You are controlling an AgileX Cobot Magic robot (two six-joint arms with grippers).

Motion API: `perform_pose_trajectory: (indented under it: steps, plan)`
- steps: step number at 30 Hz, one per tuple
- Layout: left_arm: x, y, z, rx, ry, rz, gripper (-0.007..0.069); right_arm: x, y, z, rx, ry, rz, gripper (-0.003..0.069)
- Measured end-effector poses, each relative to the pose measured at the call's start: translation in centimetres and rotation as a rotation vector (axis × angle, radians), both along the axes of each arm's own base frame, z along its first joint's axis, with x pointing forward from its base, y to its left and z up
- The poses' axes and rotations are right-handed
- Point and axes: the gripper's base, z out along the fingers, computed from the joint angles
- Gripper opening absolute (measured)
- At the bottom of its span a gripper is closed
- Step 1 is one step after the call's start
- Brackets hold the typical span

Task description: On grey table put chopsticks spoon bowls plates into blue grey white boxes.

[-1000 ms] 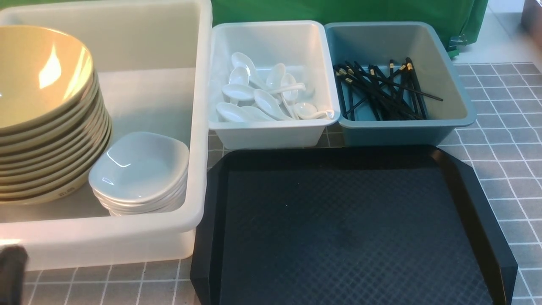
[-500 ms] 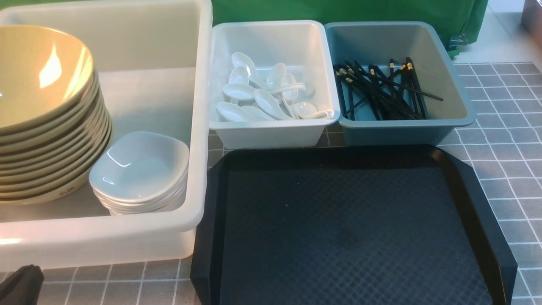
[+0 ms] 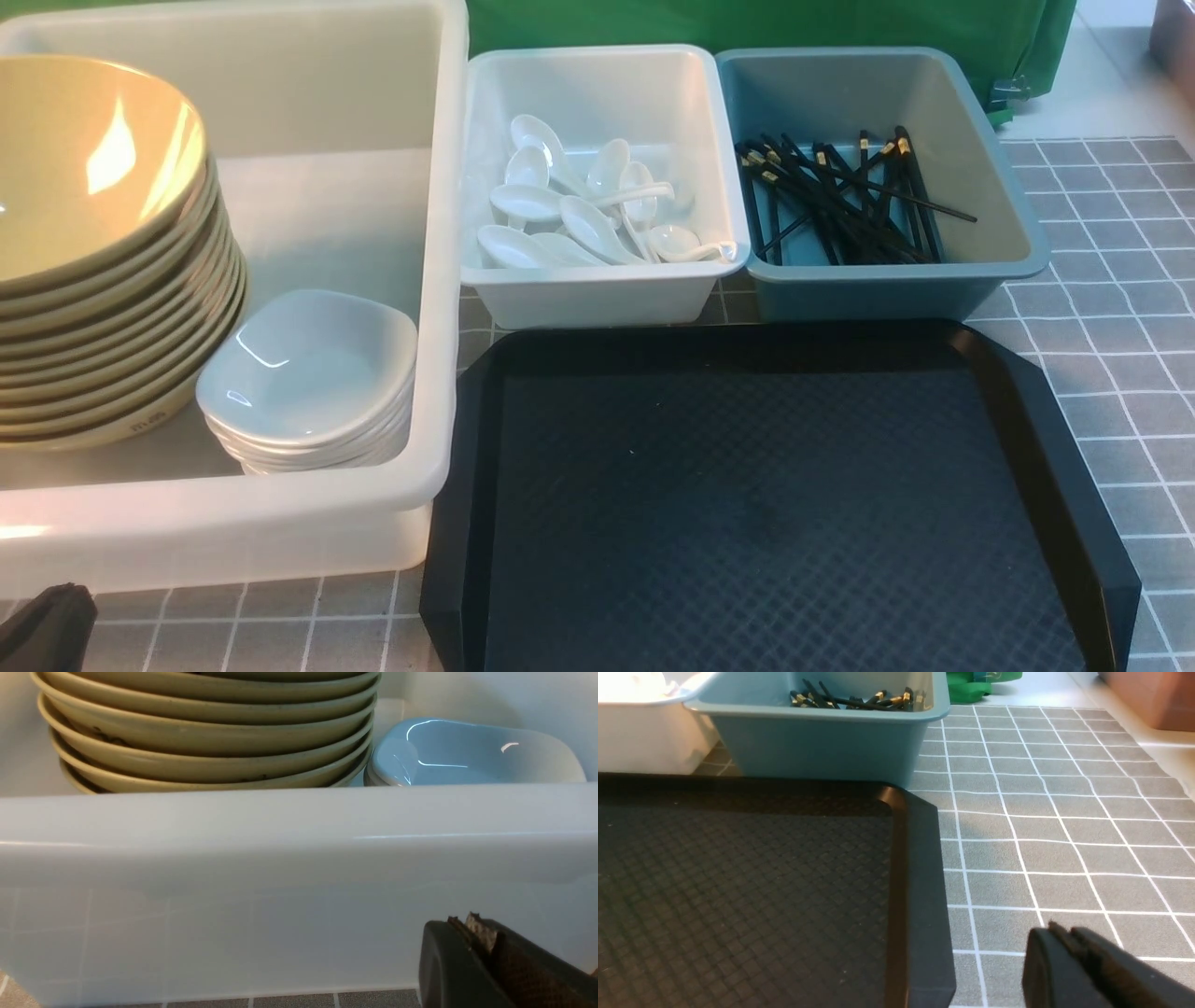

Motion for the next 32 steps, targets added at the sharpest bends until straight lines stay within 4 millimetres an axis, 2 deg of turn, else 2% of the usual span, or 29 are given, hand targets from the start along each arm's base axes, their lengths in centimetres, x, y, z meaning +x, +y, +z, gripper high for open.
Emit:
perform_pose_trajectory:
  steps: [32]
  plan:
    - [0.0,0.0,0.01,0.0,-0.001,0.0,-0.0008,0.0,0.0,0.0,0.0,0.0,0.0,0.0104]
